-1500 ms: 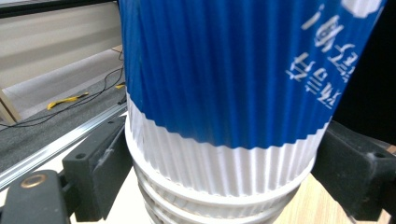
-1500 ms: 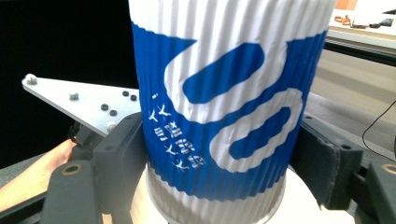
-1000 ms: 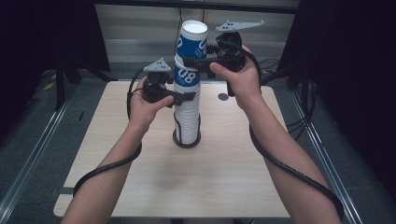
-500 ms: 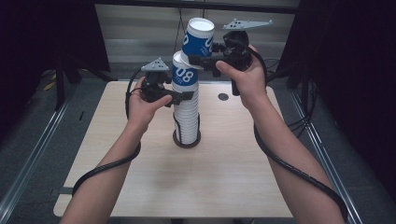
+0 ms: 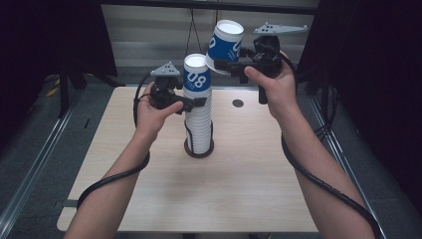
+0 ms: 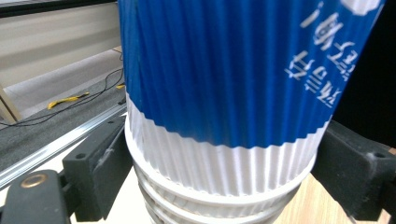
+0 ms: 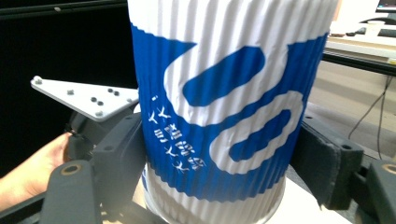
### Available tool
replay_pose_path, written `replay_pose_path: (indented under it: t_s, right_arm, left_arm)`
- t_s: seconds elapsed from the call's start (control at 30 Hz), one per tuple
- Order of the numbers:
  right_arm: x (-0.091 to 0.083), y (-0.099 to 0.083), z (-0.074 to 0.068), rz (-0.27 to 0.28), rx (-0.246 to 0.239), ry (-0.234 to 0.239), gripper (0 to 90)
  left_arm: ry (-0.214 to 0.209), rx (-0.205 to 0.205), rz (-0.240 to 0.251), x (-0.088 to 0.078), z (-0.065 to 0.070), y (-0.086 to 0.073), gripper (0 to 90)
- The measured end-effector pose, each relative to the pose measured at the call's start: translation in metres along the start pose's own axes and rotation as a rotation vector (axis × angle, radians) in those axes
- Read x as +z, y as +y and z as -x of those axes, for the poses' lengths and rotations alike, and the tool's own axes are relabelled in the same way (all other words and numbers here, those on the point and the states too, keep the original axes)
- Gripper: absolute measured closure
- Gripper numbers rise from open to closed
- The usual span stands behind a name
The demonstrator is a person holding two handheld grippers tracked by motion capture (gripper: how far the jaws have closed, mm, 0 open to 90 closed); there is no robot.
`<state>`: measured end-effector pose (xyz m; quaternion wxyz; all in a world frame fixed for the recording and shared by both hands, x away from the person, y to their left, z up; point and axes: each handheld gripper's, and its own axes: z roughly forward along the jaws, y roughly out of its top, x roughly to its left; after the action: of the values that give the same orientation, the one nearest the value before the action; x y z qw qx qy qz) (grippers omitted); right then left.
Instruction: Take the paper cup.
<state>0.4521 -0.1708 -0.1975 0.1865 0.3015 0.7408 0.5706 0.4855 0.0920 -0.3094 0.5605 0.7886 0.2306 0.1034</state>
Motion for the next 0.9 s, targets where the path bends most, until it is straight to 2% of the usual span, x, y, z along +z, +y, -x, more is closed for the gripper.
replay_pose_path:
  t_s: [0.47, 0.77, 0.9]
  right_arm:
    - [-0.018, -0.015, 0.016, -0.01, 0.006, -0.043, 23.4]
    - [-0.022, -0.033, 0.021, -0.035, 0.0, -0.061, 23.3]
    - [-0.023, -0.044, 0.023, -0.052, -0.01, -0.073, 23.2]
  left_arm:
    - [0.001, -0.006, 0.004, 0.0, 0.001, 0.0, 11.6]
    - [0.001, -0.013, 0.004, 0.0, 0.0, 0.0, 11.4]
    - [-0.005, -0.028, -0.001, -0.001, 0.0, 0.0, 10.9]
